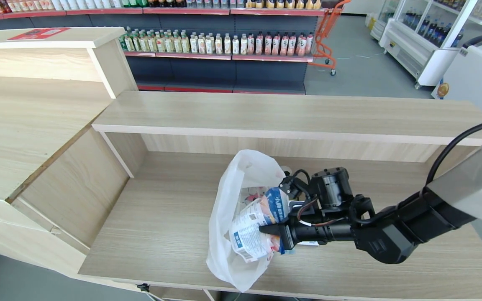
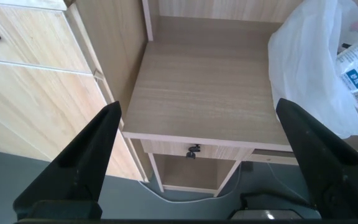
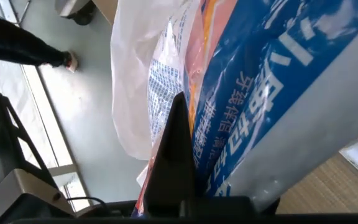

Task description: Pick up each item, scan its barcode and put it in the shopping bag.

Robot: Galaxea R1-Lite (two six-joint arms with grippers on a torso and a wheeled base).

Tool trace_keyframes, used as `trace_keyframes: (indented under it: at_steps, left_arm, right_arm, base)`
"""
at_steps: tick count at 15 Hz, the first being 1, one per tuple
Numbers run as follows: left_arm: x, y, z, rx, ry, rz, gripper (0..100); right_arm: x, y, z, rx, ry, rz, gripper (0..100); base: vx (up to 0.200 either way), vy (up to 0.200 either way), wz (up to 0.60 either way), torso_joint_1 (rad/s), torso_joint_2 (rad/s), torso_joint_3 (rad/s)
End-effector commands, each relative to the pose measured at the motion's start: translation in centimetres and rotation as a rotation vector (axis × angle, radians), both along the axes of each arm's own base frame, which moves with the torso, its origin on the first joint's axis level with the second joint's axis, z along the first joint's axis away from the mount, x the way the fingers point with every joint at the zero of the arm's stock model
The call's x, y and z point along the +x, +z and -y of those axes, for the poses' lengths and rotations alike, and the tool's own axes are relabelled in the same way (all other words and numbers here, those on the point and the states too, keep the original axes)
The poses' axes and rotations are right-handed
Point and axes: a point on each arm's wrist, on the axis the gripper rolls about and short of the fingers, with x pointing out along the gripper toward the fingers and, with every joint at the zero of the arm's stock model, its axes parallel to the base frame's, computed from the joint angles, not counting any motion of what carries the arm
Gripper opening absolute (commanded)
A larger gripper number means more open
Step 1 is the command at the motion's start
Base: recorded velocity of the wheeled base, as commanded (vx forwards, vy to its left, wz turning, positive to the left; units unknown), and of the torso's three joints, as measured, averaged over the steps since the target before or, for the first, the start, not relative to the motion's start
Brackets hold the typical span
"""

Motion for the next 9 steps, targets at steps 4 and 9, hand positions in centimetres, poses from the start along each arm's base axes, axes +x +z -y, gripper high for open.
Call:
trace_keyframes:
  at_steps: [4,9]
  left_arm:
    - [0.0,0.0,0.0,0.000,0.000,0.000,100]
    - [0.0,0.0,0.0,0.000,0.000,0.000,100]
  right_arm:
    - [1.8,-2.0,-1.3,-0.027,0.025,0.022,0]
    - [3.2,0.3,-2.3,0.072,-0.028,0.017,100]
  base:
    - [0.000,0.000,0.00,0.000,0.00,0.000]
    - [0.000,0.000,0.00,0.000,0.00,0.000]
